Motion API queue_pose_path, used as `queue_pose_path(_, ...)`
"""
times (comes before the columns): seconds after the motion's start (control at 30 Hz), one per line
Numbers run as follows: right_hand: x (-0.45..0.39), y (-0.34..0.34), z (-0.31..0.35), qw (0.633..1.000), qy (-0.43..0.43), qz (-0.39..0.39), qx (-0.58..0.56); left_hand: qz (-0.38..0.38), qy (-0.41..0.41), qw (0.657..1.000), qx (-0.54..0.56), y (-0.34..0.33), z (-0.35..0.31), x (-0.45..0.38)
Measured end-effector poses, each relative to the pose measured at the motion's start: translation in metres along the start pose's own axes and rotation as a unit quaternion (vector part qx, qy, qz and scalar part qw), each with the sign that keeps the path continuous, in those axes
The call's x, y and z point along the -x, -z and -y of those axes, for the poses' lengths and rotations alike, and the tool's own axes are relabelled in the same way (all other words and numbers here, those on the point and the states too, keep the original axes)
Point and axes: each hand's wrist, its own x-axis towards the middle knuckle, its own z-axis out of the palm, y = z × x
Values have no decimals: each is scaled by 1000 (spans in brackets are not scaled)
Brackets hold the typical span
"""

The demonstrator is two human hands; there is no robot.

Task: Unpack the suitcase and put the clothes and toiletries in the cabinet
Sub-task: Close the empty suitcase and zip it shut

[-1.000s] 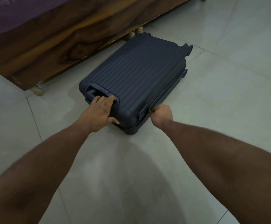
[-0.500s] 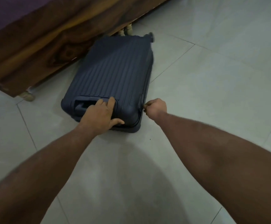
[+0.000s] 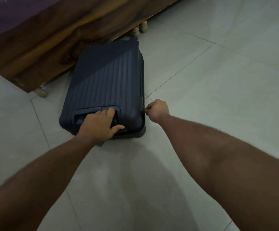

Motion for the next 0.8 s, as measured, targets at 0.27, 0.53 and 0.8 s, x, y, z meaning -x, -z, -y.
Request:
queue_pose_path(0.27,6,32,-33,999,-30,-25,-16,-32,46,998,-6,18,-47,-47)
queue_pose_path(0.53,17,30,-45,995,-69,-36,-57,-20,69,997,17,21,-79,-86)
queue_pose_path(0.8,26,14,-31,988,-115,-72,-73,27,20,993,-115,17,-49,-46)
